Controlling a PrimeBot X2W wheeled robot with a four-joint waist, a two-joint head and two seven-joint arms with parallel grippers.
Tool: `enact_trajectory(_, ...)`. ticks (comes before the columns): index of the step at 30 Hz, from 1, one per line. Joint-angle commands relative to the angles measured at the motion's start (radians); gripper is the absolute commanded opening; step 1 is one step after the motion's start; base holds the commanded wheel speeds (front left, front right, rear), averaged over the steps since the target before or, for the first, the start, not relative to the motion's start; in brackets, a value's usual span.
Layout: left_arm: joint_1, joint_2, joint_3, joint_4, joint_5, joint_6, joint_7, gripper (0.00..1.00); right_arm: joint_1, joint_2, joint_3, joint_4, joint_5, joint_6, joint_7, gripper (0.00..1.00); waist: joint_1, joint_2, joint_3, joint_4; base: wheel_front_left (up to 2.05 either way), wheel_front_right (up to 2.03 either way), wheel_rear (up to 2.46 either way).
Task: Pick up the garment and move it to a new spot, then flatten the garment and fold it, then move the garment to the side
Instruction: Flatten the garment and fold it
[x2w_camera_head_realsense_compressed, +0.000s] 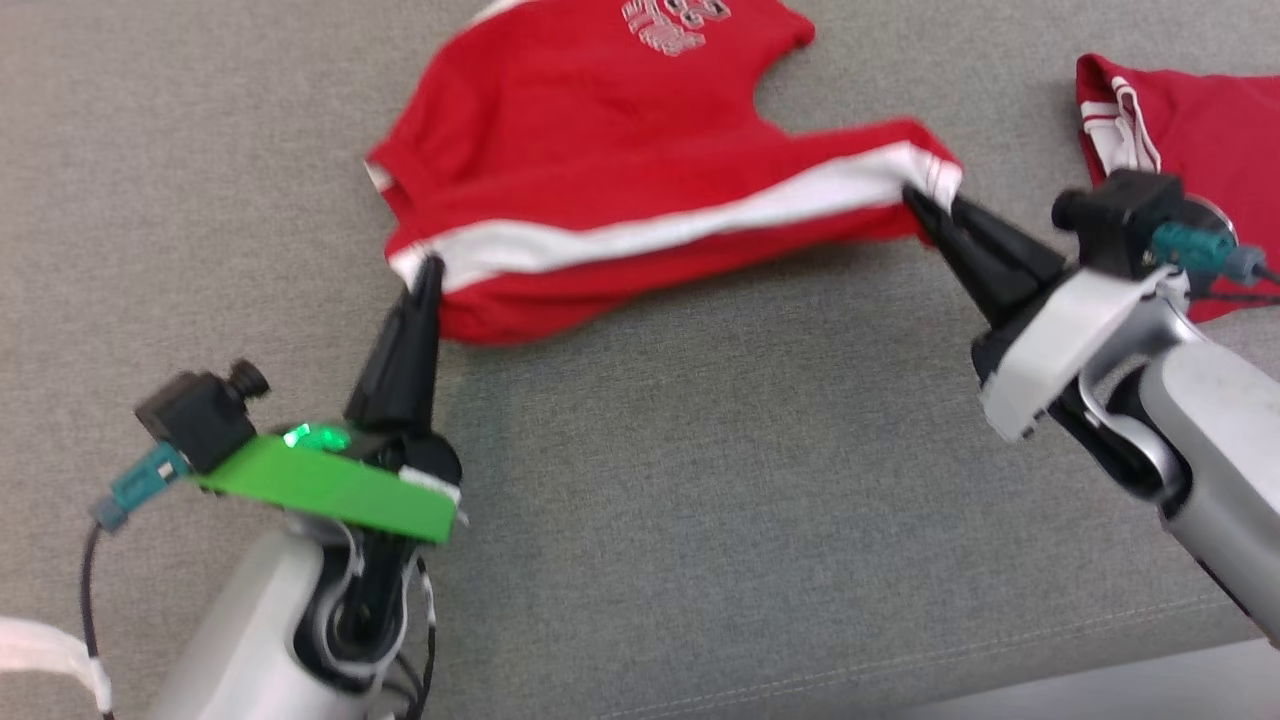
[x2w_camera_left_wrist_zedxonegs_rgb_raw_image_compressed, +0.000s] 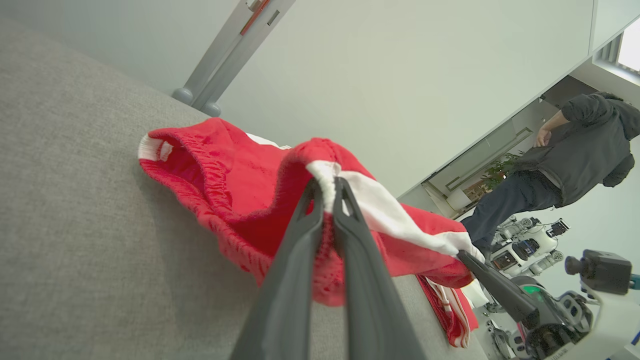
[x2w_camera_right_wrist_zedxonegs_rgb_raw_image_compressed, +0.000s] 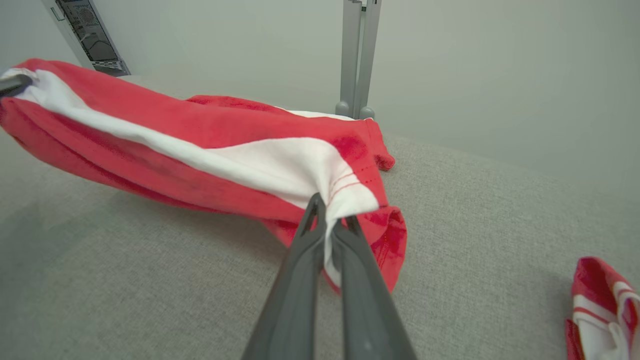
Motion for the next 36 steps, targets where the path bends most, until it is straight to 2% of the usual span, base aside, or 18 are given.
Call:
enact_trajectory(1,0.053,0.026,-0.025,-0.016,-0.014,-0.005,0.001,0.0,0.063,-0.037,-0.002,-0.039,0.012,0.0,0.037,0.0,0.0,0.0,-0.103,0.042,0.0,0.0,0.0)
enact_trajectory(6,0.198,0.112,-0.14,-0.07,-0.066,-0.004,0.003,0.0,0.308,-0.133,-0.09,-0.197,0.091,0.0,0.211,0.0,0.0,0.0,-0.174,0.086,0.0,0.0,0.0)
enact_trajectory(8,0.245,0.141,-0.174,-0.09,-0.097,-0.004,0.003,0.0,0.41,-0.141,-0.137,-0.251,0.104,0.0,0.284,0.0,0.0,0.0,-0.194,0.095,0.0,0.0,0.0)
enact_trajectory(13,0.339,0.199,-0.231,-0.144,-0.161,-0.004,0.009,0.0,0.638,-0.114,-0.268,-0.393,0.14,0.0,0.45,0.0,0.0,0.0,-0.224,0.112,0.0,0.0,0.0)
enact_trajectory(15,0.364,0.218,-0.241,-0.165,-0.167,-0.005,0.007,0.0,0.699,-0.093,-0.329,-0.459,0.12,0.0,0.492,0.0,0.0,0.0,-0.227,0.117,0.0,0.0,0.0)
enact_trajectory(18,0.369,0.217,-0.242,-0.188,-0.174,-0.005,0.003,0.0,0.736,-0.066,-0.406,-0.536,0.07,0.0,0.527,0.0,0.0,0.0,-0.226,0.126,0.0,0.0,0.0)
enact_trajectory(21,0.319,0.202,-0.254,-0.173,-0.18,-0.005,0.004,0.0,0.688,-0.038,-0.435,-0.562,0.053,0.0,0.543,0.0,0.0,0.0,-0.219,0.14,0.0,0.0,0.0)
enact_trajectory(25,0.229,0.157,-0.271,-0.112,-0.174,-0.005,0.005,0.0,0.574,-0.063,-0.405,-0.51,0.007,0.0,0.547,0.0,0.0,0.0,-0.197,0.161,0.0,0.0,0.0)
enact_trajectory(30,0.096,0.088,-0.278,-0.008,-0.167,-0.005,0.002,0.0,0.384,-0.054,-0.325,-0.385,0.02,0.0,0.509,0.0,0.0,0.0,-0.149,0.188,0.0,0.0,0.0)
enact_trajectory(36,-0.023,-0.002,-0.234,0.127,-0.179,-0.005,0.0,0.0,0.156,-0.039,-0.22,-0.187,0.034,0.0,0.443,0.0,0.0,0.0,-0.067,0.218,0.0,0.0,0.0)
